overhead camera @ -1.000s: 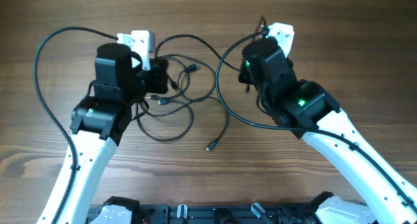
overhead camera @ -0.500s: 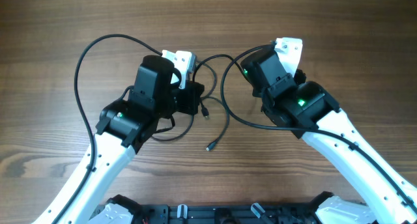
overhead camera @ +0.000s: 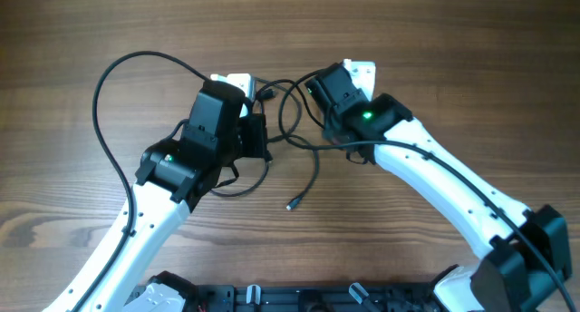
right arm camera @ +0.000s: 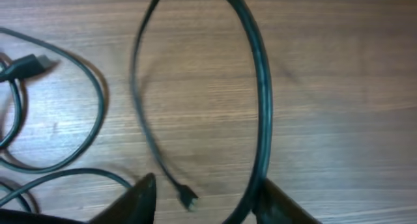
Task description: Untangle cables
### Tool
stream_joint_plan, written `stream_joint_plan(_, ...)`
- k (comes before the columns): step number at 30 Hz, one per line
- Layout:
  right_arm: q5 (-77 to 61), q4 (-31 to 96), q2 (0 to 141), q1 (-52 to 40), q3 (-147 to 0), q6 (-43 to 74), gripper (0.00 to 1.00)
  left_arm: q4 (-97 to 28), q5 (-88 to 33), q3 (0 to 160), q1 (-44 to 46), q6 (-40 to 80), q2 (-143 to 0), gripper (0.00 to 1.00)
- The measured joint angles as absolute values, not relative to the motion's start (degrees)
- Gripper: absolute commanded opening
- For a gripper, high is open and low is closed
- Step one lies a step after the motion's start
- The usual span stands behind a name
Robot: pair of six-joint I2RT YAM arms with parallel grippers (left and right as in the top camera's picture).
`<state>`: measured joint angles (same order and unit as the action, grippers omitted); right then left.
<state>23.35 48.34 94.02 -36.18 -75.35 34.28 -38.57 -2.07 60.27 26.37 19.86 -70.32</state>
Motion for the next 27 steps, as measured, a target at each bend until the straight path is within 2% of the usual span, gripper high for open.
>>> stream_joint_plan(3,22.2,47.3,94.1,-36.2,-75.4,34.1,0.99,-38.7,-0.6,60.3,26.4,21.0,-70.3,0.04)
stream_joint_plan(10,21.4,47.0,94.1,-36.2,-75.4,34.4,1.0,-40.7,3.5,60.3,23.8,25.5,-70.3,0.04)
stream_joint_plan(27,20.5,46.1,94.1,-36.2,-75.4,34.4,1.0,-41.4,4.9,60.3,6.8,30.0,-70.3,0.04)
